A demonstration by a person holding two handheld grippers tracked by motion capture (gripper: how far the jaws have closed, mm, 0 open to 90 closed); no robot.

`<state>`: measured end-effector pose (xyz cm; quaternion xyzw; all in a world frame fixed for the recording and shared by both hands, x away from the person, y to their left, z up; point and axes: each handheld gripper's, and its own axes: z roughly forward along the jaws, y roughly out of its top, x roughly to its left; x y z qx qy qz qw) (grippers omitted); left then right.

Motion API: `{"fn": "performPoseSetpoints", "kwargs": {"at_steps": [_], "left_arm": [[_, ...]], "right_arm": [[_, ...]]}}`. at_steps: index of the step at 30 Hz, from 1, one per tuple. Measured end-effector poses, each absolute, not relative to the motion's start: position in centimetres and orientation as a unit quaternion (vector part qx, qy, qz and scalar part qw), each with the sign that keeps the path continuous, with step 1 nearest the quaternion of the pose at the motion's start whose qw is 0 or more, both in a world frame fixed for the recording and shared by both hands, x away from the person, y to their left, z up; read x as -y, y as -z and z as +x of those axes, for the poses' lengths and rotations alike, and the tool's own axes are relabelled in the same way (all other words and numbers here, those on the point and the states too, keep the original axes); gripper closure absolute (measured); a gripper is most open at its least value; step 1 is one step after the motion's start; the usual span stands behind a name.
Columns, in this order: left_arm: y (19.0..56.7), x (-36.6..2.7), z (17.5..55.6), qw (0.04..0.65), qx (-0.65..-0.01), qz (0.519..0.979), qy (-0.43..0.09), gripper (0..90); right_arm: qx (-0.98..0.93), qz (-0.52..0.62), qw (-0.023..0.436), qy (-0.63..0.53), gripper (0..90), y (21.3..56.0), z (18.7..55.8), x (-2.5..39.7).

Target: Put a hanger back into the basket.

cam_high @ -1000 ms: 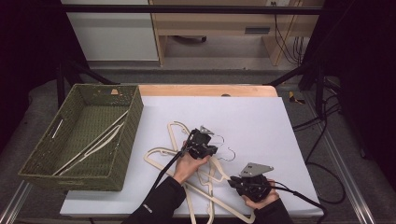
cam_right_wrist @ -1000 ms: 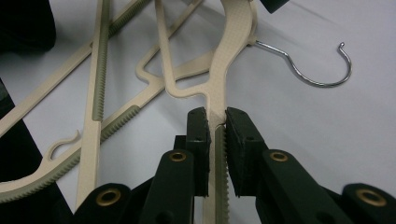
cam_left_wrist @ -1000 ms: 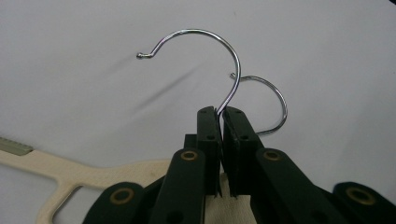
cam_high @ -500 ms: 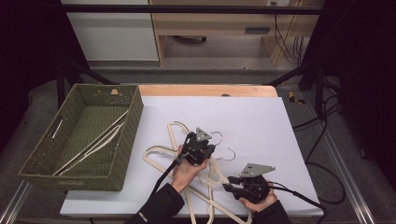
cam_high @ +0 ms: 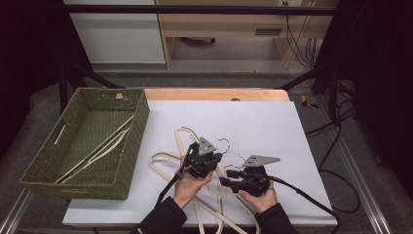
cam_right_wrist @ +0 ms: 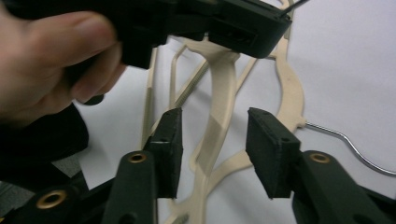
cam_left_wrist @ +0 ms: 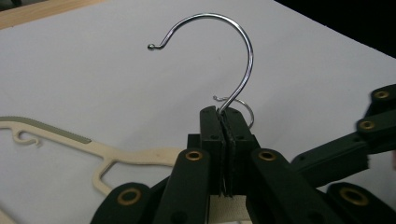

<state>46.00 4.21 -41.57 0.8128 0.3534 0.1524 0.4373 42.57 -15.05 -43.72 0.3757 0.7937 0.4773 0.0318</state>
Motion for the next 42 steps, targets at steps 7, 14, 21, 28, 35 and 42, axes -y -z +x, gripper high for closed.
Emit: {"fn": "performPoseSetpoints", "kwargs": {"at_steps": [7,14,21,28,35,42], "left_arm": [[41.2,-4.7,45.4,0.446,-0.343,0.813,-0.148,87.8],[40.0,-6.0,44.7,0.46,-0.32,0.814,-0.15,76.3],[37.4,-10.4,43.7,0.5,-0.289,0.806,-0.131,45.3],[36.5,-13.8,43.4,0.503,-0.258,0.814,-0.136,18.3],[37.4,-14.2,43.8,0.477,-0.228,0.842,-0.109,16.0],[38.7,-12.7,44.2,0.444,-0.186,0.87,-0.103,28.7]], "right_arm": [[-0.792,0.375,-0.012,-0.482,77.3,44.1,43.5,14.7],[-0.778,0.387,-0.04,-0.493,82.4,43.7,43.6,14.8],[-0.766,0.369,-0.037,-0.524,87.0,42.1,42.9,15.3],[-0.78,0.346,-0.019,-0.521,87.2,41.2,42.7,15.8],[-0.792,0.302,-0.012,-0.531,87.2,40.2,42.3,15.4],[-0.803,0.276,-0.013,-0.529,87.2,40.0,41.9,15.2]]}}
